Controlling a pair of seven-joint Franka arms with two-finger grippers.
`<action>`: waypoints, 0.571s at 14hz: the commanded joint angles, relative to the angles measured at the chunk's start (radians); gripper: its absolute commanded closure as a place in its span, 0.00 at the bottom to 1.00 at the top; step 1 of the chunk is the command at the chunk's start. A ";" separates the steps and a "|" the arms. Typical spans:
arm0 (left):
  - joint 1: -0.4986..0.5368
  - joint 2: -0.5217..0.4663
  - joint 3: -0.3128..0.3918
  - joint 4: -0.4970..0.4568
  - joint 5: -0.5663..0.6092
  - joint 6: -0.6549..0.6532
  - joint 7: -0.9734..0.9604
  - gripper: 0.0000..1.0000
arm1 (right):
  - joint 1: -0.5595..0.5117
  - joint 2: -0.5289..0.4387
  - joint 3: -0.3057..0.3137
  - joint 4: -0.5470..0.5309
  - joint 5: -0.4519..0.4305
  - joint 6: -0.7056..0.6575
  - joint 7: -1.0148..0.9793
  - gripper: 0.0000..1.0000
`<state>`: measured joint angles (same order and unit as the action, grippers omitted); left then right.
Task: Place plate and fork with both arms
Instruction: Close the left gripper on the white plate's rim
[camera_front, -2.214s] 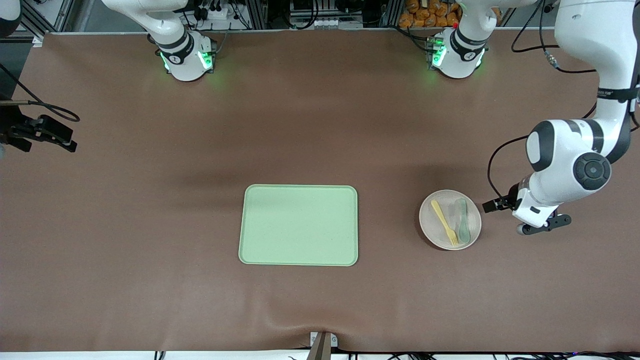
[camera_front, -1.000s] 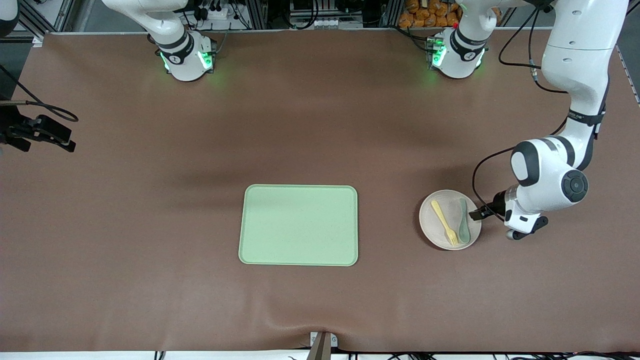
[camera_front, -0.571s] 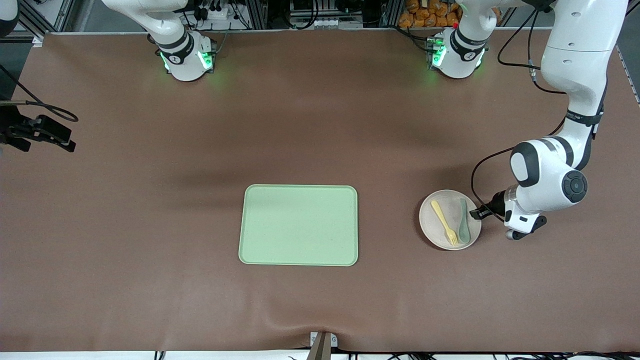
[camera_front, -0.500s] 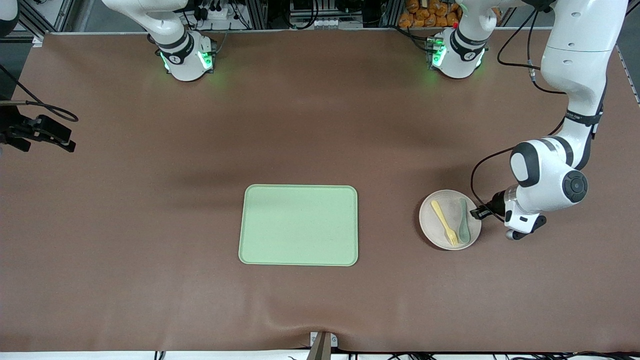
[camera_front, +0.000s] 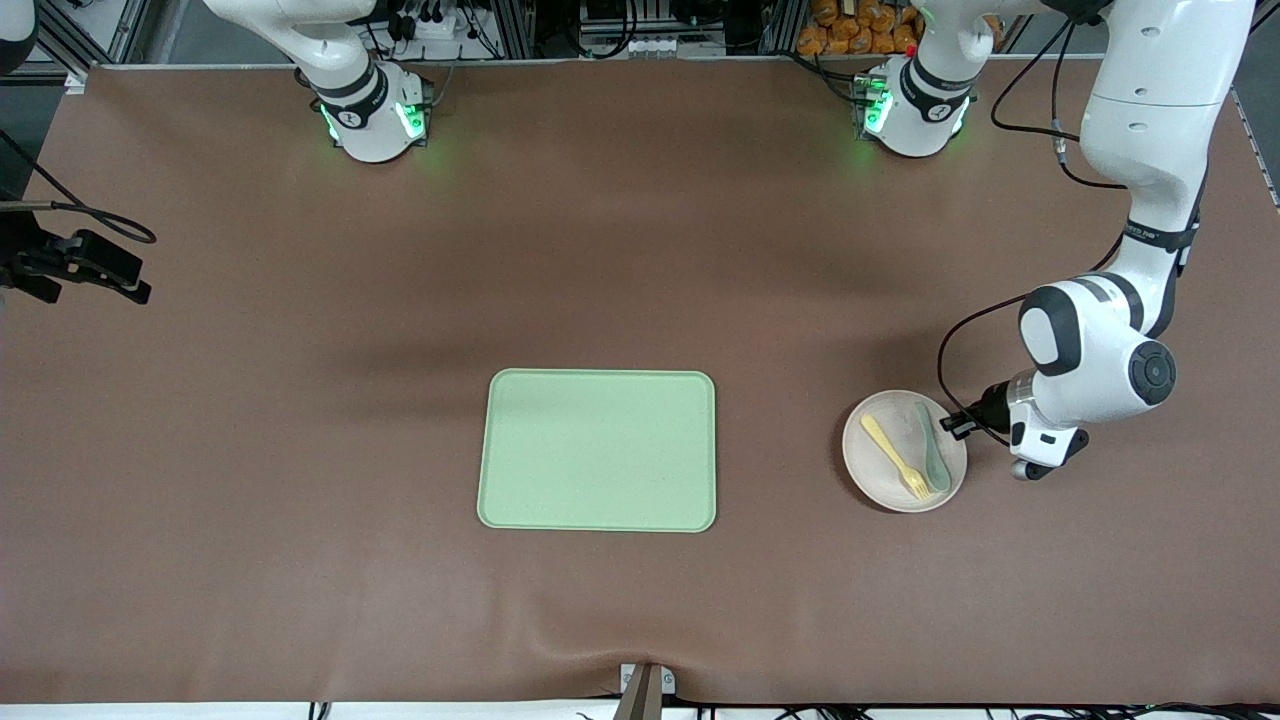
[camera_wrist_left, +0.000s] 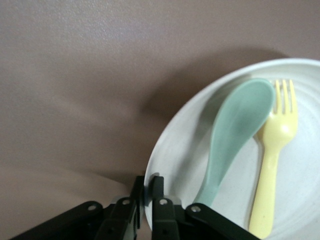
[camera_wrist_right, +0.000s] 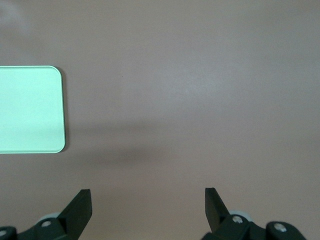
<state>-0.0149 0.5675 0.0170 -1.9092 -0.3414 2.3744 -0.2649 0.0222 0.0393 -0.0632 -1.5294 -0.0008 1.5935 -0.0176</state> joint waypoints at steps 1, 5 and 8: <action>-0.002 0.015 -0.002 0.010 -0.053 0.014 0.032 1.00 | -0.028 0.008 0.017 0.018 0.015 -0.012 -0.012 0.00; 0.000 0.008 -0.023 0.013 -0.091 0.014 0.049 1.00 | -0.030 0.010 0.017 0.018 0.016 -0.012 -0.012 0.00; -0.010 0.003 -0.034 0.030 -0.163 0.012 0.050 1.00 | -0.030 0.008 0.017 0.017 0.016 -0.012 -0.012 0.00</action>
<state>-0.0178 0.5669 -0.0060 -1.8938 -0.4643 2.3769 -0.2284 0.0206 0.0396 -0.0632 -1.5294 -0.0005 1.5928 -0.0176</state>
